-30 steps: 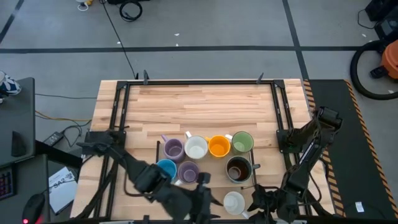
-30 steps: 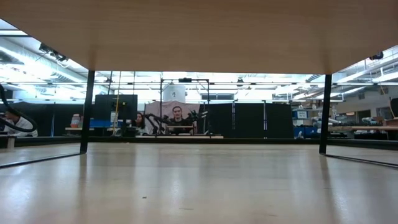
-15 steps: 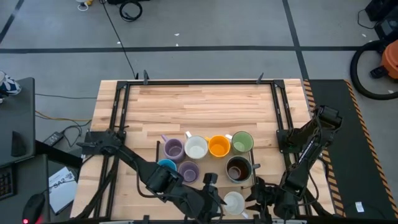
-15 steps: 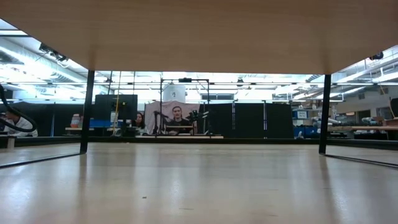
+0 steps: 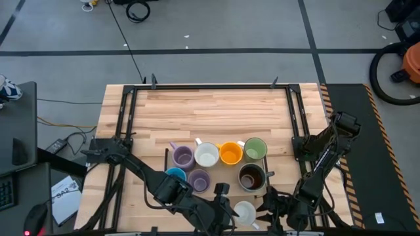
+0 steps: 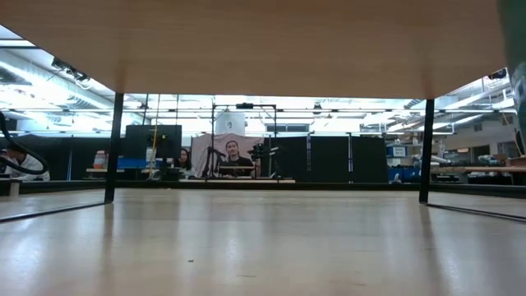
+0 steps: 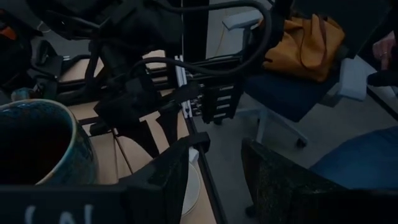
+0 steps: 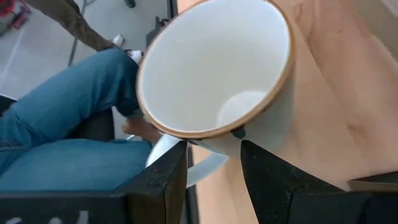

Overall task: Place coffee mugs
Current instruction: Put the blue white mug on the shelf

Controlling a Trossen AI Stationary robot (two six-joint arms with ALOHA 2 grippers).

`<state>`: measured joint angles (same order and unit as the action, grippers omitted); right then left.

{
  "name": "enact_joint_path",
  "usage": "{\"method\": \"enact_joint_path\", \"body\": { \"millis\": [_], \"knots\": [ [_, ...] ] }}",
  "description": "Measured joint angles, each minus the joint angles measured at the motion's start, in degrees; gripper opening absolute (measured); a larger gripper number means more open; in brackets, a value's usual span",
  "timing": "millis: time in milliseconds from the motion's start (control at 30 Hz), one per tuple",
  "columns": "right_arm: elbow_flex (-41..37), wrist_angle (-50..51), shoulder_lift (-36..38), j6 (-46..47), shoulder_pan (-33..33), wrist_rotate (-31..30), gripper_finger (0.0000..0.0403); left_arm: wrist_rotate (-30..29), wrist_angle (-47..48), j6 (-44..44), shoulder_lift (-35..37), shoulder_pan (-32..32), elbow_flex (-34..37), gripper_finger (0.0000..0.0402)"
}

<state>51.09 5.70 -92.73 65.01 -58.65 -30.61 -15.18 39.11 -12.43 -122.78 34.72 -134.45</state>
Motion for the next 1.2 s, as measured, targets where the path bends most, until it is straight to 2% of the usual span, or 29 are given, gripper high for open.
{"method": "enact_joint_path", "body": {
  "millis": [400, 600, 900, 1200],
  "knots": [
    [-0.02, -3.76, 0.02, 2.30, 0.00, -0.76, 0.0155, -0.01, 0.08, -0.02, 0.01, 0.17, 0.00, 0.0156],
    [-0.02, -3.82, 0.06, 2.32, -0.60, 1.70, 0.0155, 0.00, -0.40, 0.08, 0.02, 0.26, 0.00, 0.0156],
    [2.21, -3.09, 0.17, 2.24, -1.85, 4.38, 0.0155, 0.00, -6.23, 4.38, 0.13, 0.28, 0.00, 0.0155],
    [4.85, -1.86, 1.85, -3.05, -2.23, 4.85, 0.0155, -0.02, -6.01, 4.31, -3.56, 1.48, 0.02, 0.0155]
  ]
}}
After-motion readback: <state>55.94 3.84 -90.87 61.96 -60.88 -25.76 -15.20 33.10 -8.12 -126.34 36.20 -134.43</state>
